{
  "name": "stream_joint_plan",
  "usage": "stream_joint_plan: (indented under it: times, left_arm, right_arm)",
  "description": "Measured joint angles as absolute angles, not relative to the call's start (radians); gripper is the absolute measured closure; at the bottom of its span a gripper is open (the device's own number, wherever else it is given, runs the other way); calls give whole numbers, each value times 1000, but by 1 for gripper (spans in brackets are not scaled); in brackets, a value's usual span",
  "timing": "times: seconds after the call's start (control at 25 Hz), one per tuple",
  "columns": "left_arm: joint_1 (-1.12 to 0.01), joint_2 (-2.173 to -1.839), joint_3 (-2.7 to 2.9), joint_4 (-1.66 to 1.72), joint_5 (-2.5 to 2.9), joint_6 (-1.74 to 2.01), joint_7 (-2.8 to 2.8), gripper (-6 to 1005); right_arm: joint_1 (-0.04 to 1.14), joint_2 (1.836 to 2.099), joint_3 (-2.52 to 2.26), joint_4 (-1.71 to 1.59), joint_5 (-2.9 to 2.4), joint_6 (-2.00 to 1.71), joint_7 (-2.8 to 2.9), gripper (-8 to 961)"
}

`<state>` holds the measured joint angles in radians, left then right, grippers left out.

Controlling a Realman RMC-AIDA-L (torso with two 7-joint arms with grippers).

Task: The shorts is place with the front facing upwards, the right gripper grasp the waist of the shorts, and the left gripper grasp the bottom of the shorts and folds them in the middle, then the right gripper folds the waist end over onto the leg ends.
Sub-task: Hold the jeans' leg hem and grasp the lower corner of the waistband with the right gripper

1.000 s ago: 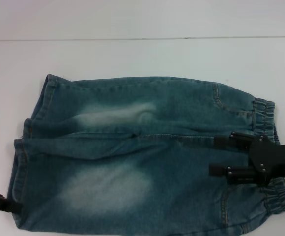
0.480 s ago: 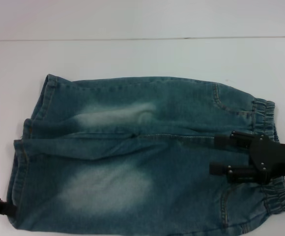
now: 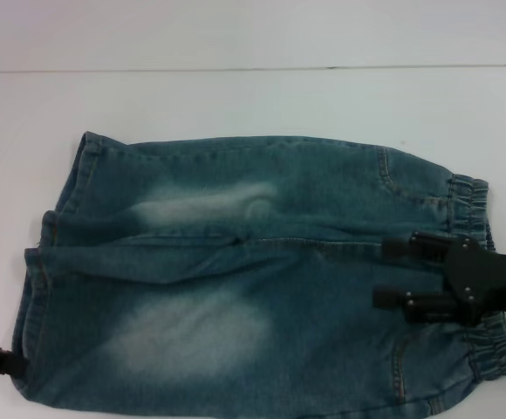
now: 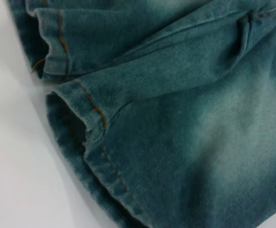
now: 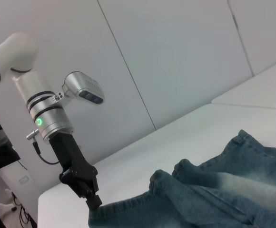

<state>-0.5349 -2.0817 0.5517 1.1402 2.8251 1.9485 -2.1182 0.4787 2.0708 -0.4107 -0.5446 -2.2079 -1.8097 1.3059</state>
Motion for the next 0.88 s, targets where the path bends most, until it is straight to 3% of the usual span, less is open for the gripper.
stream_joint_plan:
  times: [0.16, 0.48, 0.8, 0.88]
  left_arm:
    - [-539, -2087, 552, 1146, 2824, 1952, -2118, 1000]
    - [-544, -2094, 549, 1159, 2822, 1957, -2119, 1001]
    - [-551, -2107, 553, 1194, 2821, 1981, -2123, 1000]
    - [-553, -2107, 557, 1198, 2822, 1983, -2126, 1001]
  right_arm:
    - [461, 2052, -343, -544, -2158, -1891, 1352, 37]
    - [339, 1894, -190, -533, -2058, -1950, 1788, 38]
    - [269, 1798, -196, -529, -2217, -1957, 1954, 38]
    - [279, 1784, -196, -533, -2273, -1958, 1975, 38]
